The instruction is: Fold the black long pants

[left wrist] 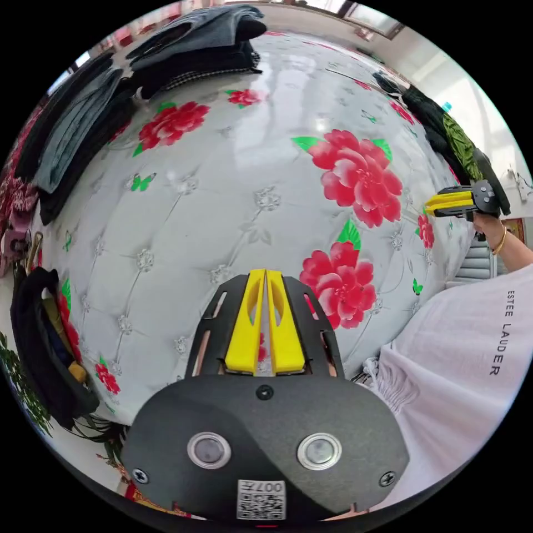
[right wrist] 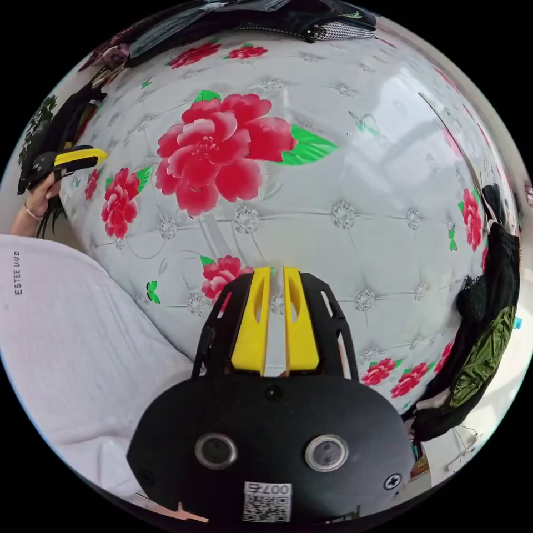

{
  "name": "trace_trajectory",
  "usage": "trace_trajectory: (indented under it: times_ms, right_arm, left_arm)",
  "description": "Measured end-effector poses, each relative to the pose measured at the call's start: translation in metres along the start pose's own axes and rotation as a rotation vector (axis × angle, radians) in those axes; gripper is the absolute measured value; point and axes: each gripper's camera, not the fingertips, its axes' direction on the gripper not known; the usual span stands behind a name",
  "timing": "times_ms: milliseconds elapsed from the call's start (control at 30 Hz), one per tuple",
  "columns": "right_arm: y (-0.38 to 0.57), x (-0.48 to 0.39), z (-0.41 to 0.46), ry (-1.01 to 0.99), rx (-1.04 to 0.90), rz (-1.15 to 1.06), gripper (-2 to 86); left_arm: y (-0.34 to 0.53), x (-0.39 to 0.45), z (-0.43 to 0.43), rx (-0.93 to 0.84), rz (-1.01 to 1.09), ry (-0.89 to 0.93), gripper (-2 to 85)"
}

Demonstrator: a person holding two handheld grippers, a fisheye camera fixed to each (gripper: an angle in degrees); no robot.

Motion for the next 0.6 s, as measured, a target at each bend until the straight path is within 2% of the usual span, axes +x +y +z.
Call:
trace_trajectory:
  times_ms: [33,167,300,467,600]
  right_arm:
    - [0.0,-0.006,0.007,0.005,-0.01,0.012,5.1]
    - [0.001,-0.015,-0.023,0.017,0.192,0.087,5.7]
    - [-0.004,0.011,-0.065,-0.136,0.279,0.115,7.6]
    - [0.035,0.132,-0.144,-0.035,0.422,0.479,9.2]
    - [0.126,0.277,-0.227,0.178,0.496,0.843,10.2]
  left_arm:
    - [0.005,0.019,0.021,-0.007,0.047,-0.02,-0.9]
    - [0.038,0.058,0.097,-0.073,0.145,-0.071,-1.0]
    - [0.093,0.058,0.182,-0.15,0.132,-0.054,-1.0]
    - [0.177,0.028,0.254,-0.17,0.105,-0.162,-1.0]
    - [0.255,-0.031,0.302,-0.171,0.069,-0.162,-0.9]
